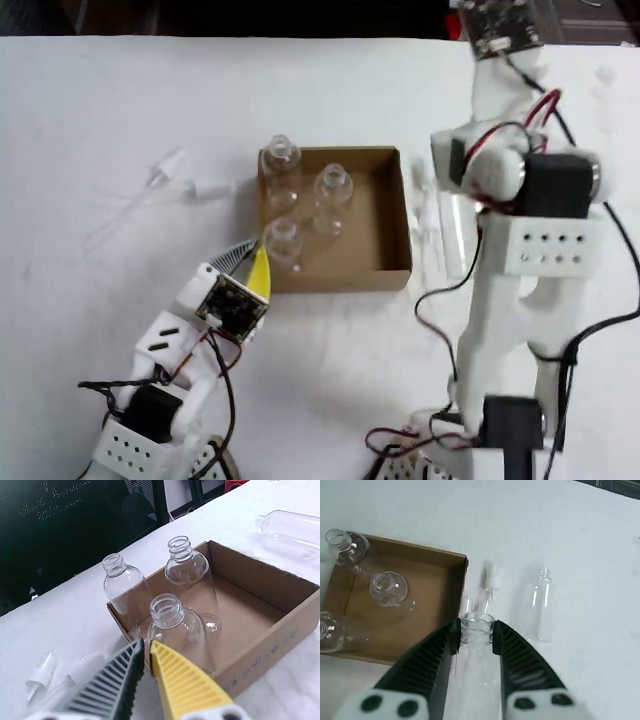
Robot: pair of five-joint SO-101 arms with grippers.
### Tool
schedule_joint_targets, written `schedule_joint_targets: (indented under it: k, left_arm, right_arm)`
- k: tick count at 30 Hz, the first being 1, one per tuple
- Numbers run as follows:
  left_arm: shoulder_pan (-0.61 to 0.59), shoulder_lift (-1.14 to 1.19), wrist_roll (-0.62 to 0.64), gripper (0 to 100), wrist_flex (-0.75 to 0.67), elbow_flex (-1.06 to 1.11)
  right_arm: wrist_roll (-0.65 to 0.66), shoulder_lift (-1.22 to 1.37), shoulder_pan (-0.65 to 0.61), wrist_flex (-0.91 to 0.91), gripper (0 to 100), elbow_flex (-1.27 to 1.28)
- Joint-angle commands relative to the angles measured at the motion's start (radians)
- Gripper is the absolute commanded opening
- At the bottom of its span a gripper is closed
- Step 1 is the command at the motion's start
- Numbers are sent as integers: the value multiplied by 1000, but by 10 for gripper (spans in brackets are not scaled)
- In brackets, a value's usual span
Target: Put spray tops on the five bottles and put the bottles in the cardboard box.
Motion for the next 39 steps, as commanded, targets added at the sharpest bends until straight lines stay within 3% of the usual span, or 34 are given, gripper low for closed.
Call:
schedule_joint_targets:
  k: [1, 10, 26, 36, 39]
  left_arm:
    - [10, -10, 2, 24, 2, -3]
    - [7, -10, 2, 24, 2, -3]
    - [8, -10, 2, 24, 2, -3]
    - [10, -10, 2, 24, 2, -3]
    - [10, -10, 2, 24, 2, -3]
  right_arm:
    - [-12, -104, -58, -76, 15, 115]
    - [-5, -331, -208, -315, 15, 482]
    - [-11, -806, -206, -1225, 15, 1244]
    - [-12, -832, -216, -1704, 15, 1527]
    - [-77, -831, -228, -1890, 15, 1634]
